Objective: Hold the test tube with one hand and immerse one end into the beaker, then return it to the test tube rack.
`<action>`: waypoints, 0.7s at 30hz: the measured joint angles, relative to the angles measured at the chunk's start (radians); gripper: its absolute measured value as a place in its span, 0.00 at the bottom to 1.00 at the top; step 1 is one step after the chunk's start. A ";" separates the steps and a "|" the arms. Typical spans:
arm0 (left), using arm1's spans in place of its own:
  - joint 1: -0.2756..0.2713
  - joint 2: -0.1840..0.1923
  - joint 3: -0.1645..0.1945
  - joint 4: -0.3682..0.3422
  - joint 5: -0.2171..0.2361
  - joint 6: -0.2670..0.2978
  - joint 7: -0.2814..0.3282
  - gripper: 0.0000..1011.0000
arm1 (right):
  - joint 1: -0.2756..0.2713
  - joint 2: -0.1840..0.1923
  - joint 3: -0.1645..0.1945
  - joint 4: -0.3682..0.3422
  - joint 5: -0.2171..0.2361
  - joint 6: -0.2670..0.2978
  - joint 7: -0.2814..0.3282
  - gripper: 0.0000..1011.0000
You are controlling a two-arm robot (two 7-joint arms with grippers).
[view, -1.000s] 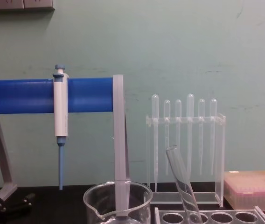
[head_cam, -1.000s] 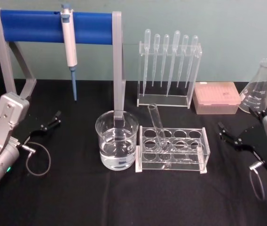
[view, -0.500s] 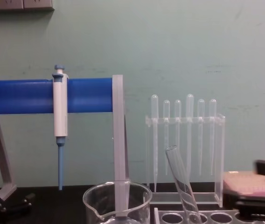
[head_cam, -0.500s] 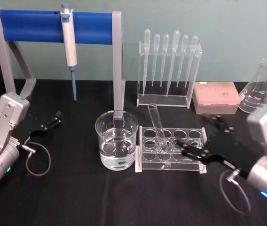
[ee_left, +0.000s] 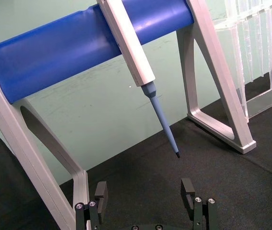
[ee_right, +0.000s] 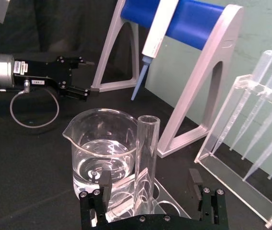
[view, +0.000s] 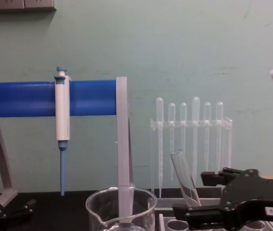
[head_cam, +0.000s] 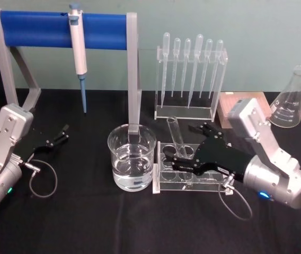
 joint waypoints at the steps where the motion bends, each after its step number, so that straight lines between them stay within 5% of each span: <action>1: 0.000 0.000 0.000 0.000 0.000 0.000 0.000 0.99 | 0.011 -0.008 -0.005 0.009 -0.009 0.007 0.007 0.99; 11: 0.000 0.000 0.000 0.000 0.000 0.000 0.000 0.99 | 0.036 -0.043 -0.008 0.030 -0.039 0.032 0.031 0.86; 21: 0.000 0.000 0.000 0.000 0.000 0.000 0.000 0.99 | 0.033 -0.065 0.009 0.032 -0.058 0.037 0.043 0.54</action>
